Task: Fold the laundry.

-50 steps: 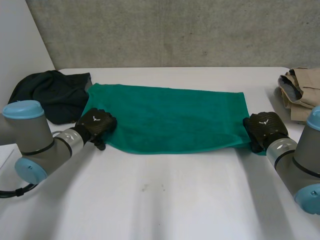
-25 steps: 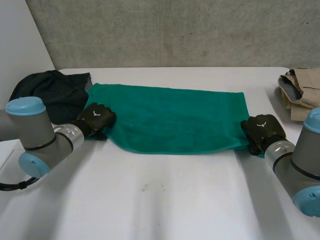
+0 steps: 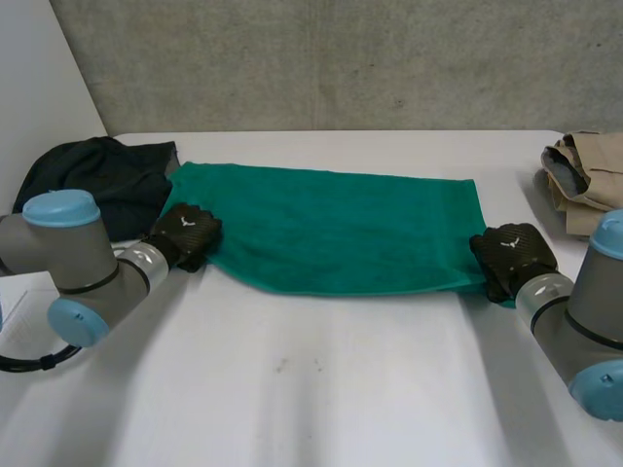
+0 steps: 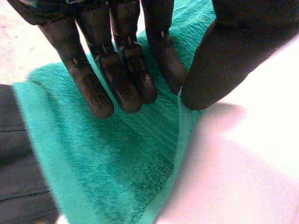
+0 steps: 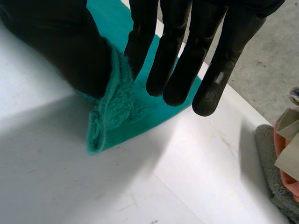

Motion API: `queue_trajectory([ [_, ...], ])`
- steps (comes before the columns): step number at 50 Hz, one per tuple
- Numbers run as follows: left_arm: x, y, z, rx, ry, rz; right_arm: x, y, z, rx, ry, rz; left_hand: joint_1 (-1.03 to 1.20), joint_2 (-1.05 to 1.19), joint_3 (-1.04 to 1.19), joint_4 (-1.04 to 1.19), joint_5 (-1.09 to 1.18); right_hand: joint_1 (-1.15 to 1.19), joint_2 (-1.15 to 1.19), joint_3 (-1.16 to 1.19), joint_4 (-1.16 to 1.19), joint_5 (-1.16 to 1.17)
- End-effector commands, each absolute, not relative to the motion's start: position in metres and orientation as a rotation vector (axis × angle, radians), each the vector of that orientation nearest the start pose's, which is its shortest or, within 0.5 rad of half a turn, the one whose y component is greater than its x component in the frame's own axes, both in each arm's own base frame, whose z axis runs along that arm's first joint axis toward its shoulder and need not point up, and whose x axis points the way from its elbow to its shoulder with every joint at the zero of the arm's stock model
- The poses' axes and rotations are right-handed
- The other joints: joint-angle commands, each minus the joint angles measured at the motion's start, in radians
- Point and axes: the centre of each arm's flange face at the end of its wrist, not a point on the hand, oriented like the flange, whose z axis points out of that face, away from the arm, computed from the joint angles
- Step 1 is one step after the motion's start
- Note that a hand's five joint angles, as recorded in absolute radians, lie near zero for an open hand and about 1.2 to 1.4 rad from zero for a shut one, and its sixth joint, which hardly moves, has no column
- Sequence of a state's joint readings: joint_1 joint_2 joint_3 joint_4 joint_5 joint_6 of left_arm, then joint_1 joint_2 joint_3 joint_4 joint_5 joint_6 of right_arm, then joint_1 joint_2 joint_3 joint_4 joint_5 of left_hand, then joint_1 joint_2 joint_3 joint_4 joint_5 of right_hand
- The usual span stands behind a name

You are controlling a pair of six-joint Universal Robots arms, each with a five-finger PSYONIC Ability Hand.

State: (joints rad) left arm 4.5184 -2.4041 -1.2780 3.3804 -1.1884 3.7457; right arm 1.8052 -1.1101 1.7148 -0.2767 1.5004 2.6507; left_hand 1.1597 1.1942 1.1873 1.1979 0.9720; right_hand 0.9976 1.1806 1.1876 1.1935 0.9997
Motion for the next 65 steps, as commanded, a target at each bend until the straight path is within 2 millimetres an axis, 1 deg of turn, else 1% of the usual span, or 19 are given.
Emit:
queue_trajectory([
  [1, -0.231, -0.348, 0.145, 1.144, 2.140, -1.867, 0.211, -0.303, 0.153, -1.022, 2.427, -1.909, 0.237, 0.202, 0.209, 0.198, 0.250, 0.399, 0.216, 0.209, 0.203, 0.222],
  [4, -0.229, -0.324, 0.154, 1.165, 2.146, -1.840, 0.210, -0.296, 0.174, -1.097, 2.412, -1.932, 0.237, 0.202, 0.209, 0.198, 0.250, 0.399, 0.216, 0.209, 0.203, 0.222],
  [10, -0.210, -0.258, 0.158, 1.277, 2.159, -1.628, 0.205, -0.276, 0.185, -1.360, 2.447, -1.841, 0.237, 0.202, 0.209, 0.198, 0.250, 0.399, 0.216, 0.209, 0.203, 0.222],
  [15, -0.189, -0.204, 0.148, 1.312, 2.258, -1.303, 0.193, -0.235, 0.185, -1.773, 2.494, -1.512, 0.237, 0.202, 0.209, 0.198, 0.250, 0.399, 0.216, 0.209, 0.203, 0.222],
  [19, -0.181, -0.142, 0.140, 1.434, 2.396, -0.979, 0.175, -0.207, 0.179, -1.942, 2.539, -1.183, 0.237, 0.202, 0.209, 0.198, 0.250, 0.399, 0.216, 0.209, 0.203, 0.222],
  [24, -0.183, -0.118, 0.138, 1.501, 2.446, -0.872, 0.165, -0.196, 0.179, -1.991, 2.542, -1.028, 0.237, 0.202, 0.209, 0.198, 0.250, 0.399, 0.216, 0.209, 0.203, 0.222],
  [29, -0.193, -0.146, 0.147, 1.453, 2.376, -1.049, 0.170, -0.208, 0.183, -1.991, 2.511, -1.171, 0.237, 0.202, 0.209, 0.198, 0.250, 0.399, 0.216, 0.209, 0.203, 0.222],
  [38, -0.228, -0.237, 0.154, 1.322, 2.155, -1.446, 0.187, -0.266, 0.172, -1.810, 2.514, -1.552, 0.237, 0.202, 0.209, 0.198, 0.250, 0.399, 0.216, 0.209, 0.203, 0.222],
  [42, -0.234, -0.254, 0.150, 1.301, 2.130, -1.483, 0.199, -0.275, 0.172, -1.802, 2.478, -1.635, 0.237, 0.202, 0.209, 0.198, 0.250, 0.399, 0.216, 0.209, 0.203, 0.222],
  [49, -0.235, -0.260, 0.149, 1.296, 2.121, -1.500, 0.201, -0.284, 0.166, -1.798, 2.481, -1.652, 0.237, 0.202, 0.209, 0.198, 0.250, 0.399, 0.216, 0.209, 0.203, 0.222],
  [52, -0.241, -0.277, 0.155, 1.266, 2.075, -1.573, 0.210, -0.308, 0.179, -1.764, 2.408, -1.876, 0.237, 0.202, 0.209, 0.198, 0.250, 0.399, 0.216, 0.209, 0.203, 0.222],
  [54, -0.250, -0.300, 0.172, 1.211, 1.980, -1.697, 0.218, -0.320, 0.192, -1.726, 2.339, -2.030, 0.237, 0.202, 0.209, 0.198, 0.250, 0.399, 0.216, 0.209, 0.203, 0.222],
  [56, -0.257, -0.318, 0.192, 1.161, 1.888, -1.800, 0.233, -0.339, 0.221, -1.616, 2.191, -2.295, 0.237, 0.202, 0.209, 0.198, 0.250, 0.399, 0.216, 0.209, 0.203, 0.222],
  [58, -0.266, -0.342, 0.235, 1.053, 1.716, -1.987, 0.240, -0.355, 0.251, -1.470, 2.055, -2.522, 0.237, 0.202, 0.209, 0.198, 0.250, 0.399, 0.216, 0.209, 0.203, 0.222],
  [59, -0.268, -0.349, 0.253, 1.004, 1.649, -2.056, 0.245, -0.366, 0.280, -1.323, 1.913, -2.707, 0.237, 0.202, 0.209, 0.198, 0.250, 0.399, 0.216, 0.209, 0.203, 0.222],
  [60, -0.272, -0.360, 0.286, 0.910, 1.509, -2.182, 0.245, -0.371, 0.297, -1.233, 1.826, -2.806, 0.237, 0.202, 0.209, 0.198, 0.250, 0.399, 0.216, 0.209, 0.203, 0.222],
  [62, -0.275, -0.368, 0.317, 0.816, 1.361, -2.292, 0.247, -0.380, 0.337, -1.011, 1.599, -3.006, 0.237, 0.202, 0.209, 0.198, 0.250, 0.399, 0.216, 0.209, 0.203, 0.222],
  [63, -0.277, -0.371, 0.348, 0.716, 1.208, -2.393, 0.246, -0.380, 0.349, -0.940, 1.532, -3.052, 0.237, 0.202, 0.209, 0.198, 0.250, 0.399, 0.216, 0.209, 0.203, 0.222],
  [65, -0.275, -0.368, 0.372, 0.642, 1.101, -2.455, 0.246, -0.376, 0.373, -0.816, 1.380, -3.133, 0.237, 0.202, 0.209, 0.198, 0.250, 0.399, 0.216, 0.209, 0.203, 0.222],
])
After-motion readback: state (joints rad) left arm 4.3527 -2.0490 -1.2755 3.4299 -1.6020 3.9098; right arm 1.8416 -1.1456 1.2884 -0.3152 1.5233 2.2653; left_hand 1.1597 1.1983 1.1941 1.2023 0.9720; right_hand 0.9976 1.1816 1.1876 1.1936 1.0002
